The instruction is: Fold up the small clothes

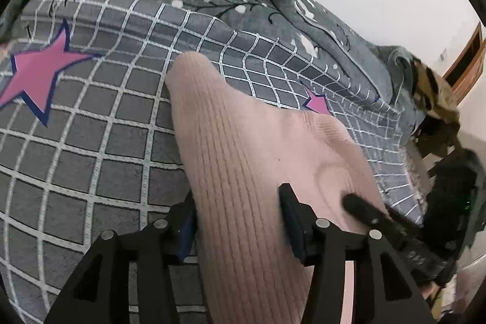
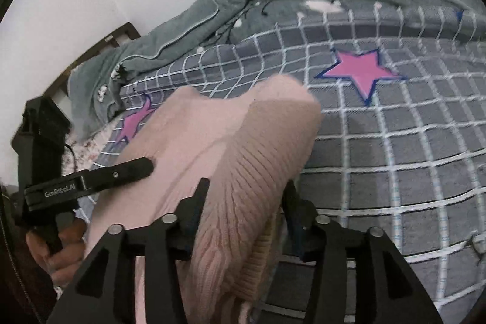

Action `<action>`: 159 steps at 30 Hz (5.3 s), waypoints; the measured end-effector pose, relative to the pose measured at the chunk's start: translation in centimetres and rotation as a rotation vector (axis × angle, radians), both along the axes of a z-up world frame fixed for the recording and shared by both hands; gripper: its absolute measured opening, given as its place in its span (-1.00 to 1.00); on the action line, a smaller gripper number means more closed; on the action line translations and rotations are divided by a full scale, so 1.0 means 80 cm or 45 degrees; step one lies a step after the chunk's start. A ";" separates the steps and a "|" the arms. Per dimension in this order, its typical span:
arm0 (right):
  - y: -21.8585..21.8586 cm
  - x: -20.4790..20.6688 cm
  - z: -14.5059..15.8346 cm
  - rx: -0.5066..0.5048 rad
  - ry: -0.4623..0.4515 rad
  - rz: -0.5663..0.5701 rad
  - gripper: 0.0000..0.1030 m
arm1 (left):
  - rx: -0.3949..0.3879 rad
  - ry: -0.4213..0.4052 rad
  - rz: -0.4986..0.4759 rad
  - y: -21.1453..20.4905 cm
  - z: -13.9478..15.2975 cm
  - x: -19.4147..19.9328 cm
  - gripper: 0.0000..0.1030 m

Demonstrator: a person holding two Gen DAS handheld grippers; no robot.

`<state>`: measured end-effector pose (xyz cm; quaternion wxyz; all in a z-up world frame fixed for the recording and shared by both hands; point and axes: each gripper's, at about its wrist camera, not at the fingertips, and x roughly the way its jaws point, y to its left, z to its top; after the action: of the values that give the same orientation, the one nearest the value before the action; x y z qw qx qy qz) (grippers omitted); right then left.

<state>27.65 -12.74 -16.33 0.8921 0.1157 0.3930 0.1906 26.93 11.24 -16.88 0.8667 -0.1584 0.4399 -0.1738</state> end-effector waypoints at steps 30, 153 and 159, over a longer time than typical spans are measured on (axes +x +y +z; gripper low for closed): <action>0.003 -0.168 0.023 -0.130 -0.149 0.122 -0.04 | 0.513 -0.144 -0.099 -0.034 0.001 -0.174 -0.02; 0.000 -0.089 0.002 -0.173 -0.098 0.003 -0.58 | 0.217 -0.191 -0.015 0.014 0.020 -0.104 0.07; -0.005 -0.116 0.026 -0.214 -0.219 -0.002 -0.52 | 0.184 -0.167 -0.029 0.013 0.023 -0.117 0.07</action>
<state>18.38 -13.15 -14.27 0.9293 0.0239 0.3294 0.1654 17.55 12.25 -15.02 0.9008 -0.0788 0.3954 -0.1615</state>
